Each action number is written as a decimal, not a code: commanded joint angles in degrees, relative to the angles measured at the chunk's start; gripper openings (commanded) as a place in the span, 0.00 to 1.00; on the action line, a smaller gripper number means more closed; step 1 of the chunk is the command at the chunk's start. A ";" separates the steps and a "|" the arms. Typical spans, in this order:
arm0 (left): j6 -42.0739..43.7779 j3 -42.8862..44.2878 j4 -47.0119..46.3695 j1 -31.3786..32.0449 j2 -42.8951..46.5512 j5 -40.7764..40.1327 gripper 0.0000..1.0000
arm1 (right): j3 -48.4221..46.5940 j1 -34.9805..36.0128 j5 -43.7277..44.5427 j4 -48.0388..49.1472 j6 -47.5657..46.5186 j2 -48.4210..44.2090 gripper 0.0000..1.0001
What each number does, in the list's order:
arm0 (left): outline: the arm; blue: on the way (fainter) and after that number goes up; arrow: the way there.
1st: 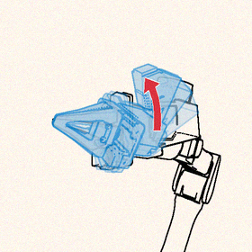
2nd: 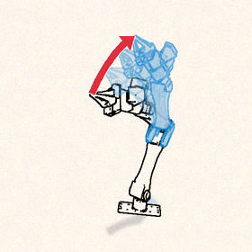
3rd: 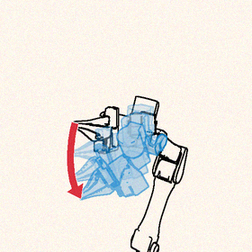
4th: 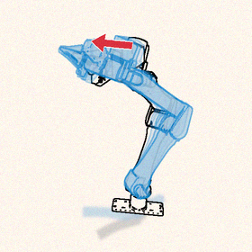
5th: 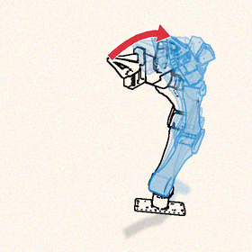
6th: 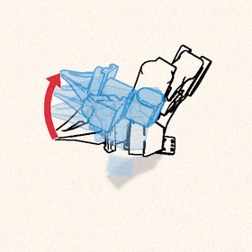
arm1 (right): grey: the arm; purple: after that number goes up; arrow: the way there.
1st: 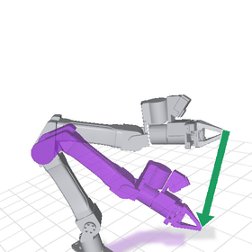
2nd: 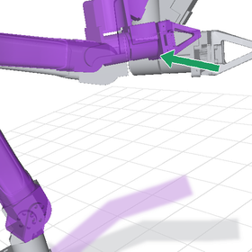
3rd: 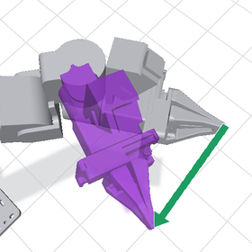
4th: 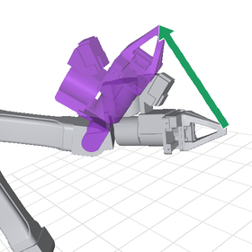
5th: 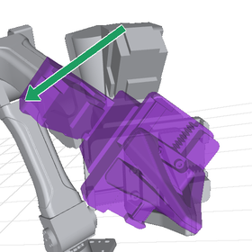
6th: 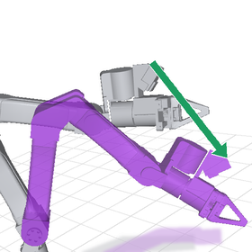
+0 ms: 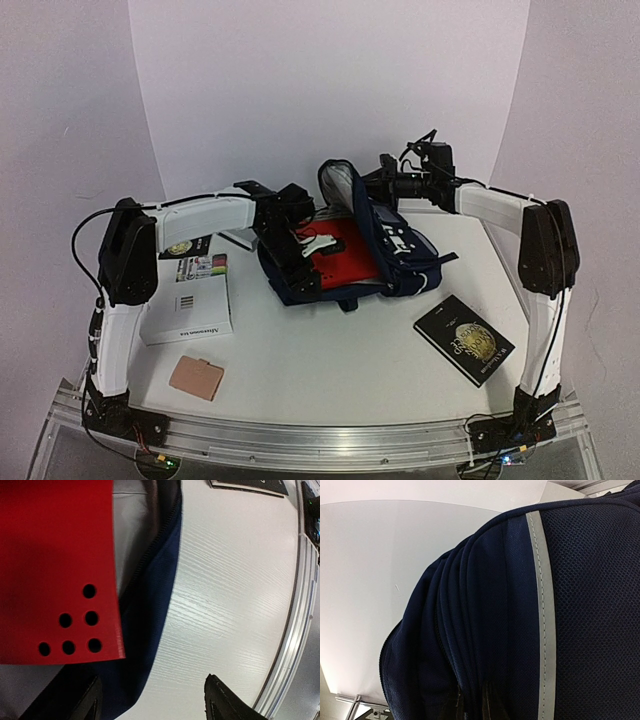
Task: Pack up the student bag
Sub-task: Adjust the student bag at the center of the board.
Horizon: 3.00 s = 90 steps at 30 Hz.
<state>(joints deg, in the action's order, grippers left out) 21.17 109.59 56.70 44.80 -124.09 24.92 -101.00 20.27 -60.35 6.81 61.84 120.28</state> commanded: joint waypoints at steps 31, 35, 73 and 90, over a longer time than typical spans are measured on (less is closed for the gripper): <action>-4.93 3.49 -2.81 0.29 11.36 11.76 0.00 | 4.78 -0.04 -2.59 2.93 -3.93 -5.37 0.00; -8.65 4.27 -5.84 0.26 13.74 17.82 0.00 | 4.15 -0.05 -1.41 0.23 -7.17 -4.24 0.00; -11.60 -2.81 -13.26 -2.83 20.56 8.48 0.00 | -3.58 -4.11 9.55 -13.59 -15.57 0.32 0.00; -3.26 9.45 6.41 1.80 8.68 6.38 0.00 | -4.61 -4.63 10.86 -19.89 -26.20 0.58 0.00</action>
<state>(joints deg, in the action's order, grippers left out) 15.66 107.25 52.14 46.13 -112.63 28.54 -105.60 17.50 -55.35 -8.01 44.65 120.42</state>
